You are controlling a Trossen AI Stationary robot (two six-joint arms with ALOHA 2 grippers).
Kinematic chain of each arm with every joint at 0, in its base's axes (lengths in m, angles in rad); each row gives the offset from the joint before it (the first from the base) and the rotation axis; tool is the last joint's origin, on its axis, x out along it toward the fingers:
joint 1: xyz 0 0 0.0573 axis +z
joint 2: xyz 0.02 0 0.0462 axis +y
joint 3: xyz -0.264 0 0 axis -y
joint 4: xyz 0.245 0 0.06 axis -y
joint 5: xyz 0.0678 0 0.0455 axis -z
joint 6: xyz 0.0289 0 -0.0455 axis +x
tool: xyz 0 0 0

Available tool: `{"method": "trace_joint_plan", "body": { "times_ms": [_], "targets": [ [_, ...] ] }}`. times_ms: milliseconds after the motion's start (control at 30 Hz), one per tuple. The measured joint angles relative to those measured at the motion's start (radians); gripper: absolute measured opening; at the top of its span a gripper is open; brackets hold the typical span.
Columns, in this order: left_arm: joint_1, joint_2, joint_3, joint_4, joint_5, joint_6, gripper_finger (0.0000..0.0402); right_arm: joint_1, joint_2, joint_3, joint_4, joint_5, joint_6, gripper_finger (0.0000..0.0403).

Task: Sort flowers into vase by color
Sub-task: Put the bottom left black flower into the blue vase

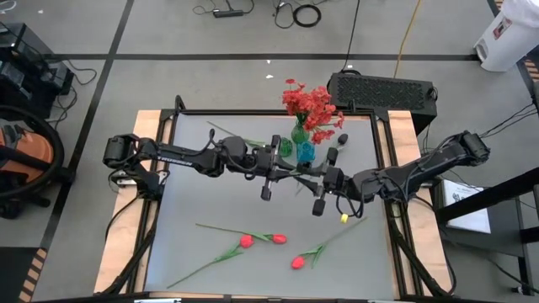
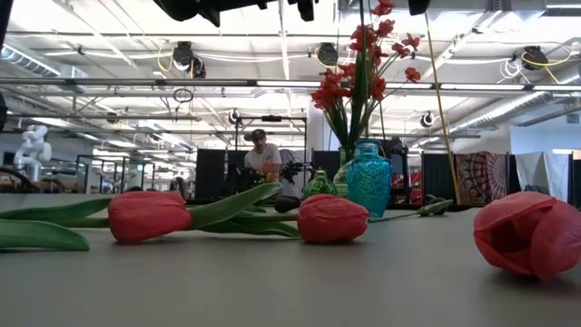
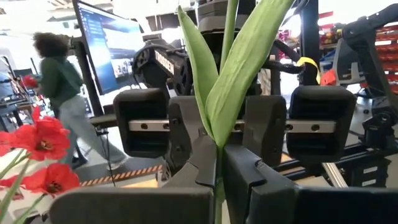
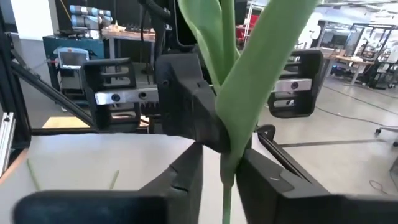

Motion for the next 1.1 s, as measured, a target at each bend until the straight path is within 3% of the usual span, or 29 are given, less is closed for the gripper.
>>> {"method": "trace_joint_plan", "body": {
  "times_ms": [200, 600, 800, 1100],
  "targets": [
    [0.0, 0.0, 0.0, 0.0, 0.008, -0.001, 0.0021, 0.0, 0.0, 0.0, -0.003, 0.004, -0.013, 0.0008],
    [0.0, -0.001, 0.0, -0.015, -0.002, 0.0, 0.01, 0.0, -0.001, 0.0, -0.007, 0.028, -0.021, 0.0002],
    [0.001, -0.002, 0.0, -0.058, -0.027, 0.008, 0.0102, 0.023, -0.012, -0.001, -0.02, 0.143, -0.067, 0.0001],
    [-0.001, -0.03, -0.002, -0.233, -0.194, 0.078, 0.0102, 0.068, -0.064, 0.0, -0.03, 0.325, -0.155, 0.0001]
  ]
}}
